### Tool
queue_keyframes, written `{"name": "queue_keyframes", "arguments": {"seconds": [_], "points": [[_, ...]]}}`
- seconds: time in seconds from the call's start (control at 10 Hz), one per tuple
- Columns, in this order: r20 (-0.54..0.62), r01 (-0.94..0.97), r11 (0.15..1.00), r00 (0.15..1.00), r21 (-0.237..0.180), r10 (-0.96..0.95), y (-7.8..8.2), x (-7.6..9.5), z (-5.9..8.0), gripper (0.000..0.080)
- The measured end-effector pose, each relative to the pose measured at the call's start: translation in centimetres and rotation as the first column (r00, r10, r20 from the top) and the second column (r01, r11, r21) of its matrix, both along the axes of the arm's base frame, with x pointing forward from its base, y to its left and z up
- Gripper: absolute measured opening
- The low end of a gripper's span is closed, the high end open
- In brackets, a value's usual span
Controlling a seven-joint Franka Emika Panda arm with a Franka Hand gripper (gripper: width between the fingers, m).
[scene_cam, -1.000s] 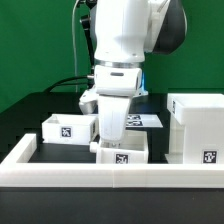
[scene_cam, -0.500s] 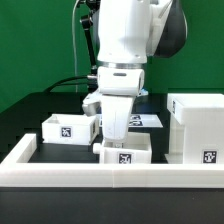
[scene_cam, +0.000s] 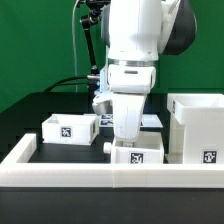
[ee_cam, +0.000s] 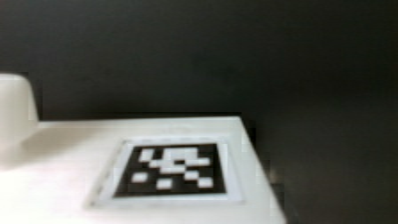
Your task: Assemble drawer
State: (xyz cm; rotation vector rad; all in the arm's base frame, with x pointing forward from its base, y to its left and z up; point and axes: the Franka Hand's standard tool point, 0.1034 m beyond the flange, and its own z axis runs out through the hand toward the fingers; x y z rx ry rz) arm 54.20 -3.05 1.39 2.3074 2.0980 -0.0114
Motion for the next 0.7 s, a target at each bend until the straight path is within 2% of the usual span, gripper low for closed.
{"name": "queue_keyframes", "arguments": {"seconds": [0.2, 0.3, 0.5, 0.7], "points": [[0.006, 0.000, 0.999, 1.000, 0.052, 0.000, -1.4, -0.1, -0.1, 0.0041], [0.005, 0.001, 0.998, 1.000, 0.061, -0.001, -1.0, -0.1, -0.2, 0.0041], [0.002, -0.006, 0.998, 1.000, 0.058, 0.006, 0.1, 0.0, -0.4, 0.0041], [0.005, -0.002, 0.998, 1.000, 0.058, 0.002, -0.1, -0.1, -0.5, 0.0041]]}}
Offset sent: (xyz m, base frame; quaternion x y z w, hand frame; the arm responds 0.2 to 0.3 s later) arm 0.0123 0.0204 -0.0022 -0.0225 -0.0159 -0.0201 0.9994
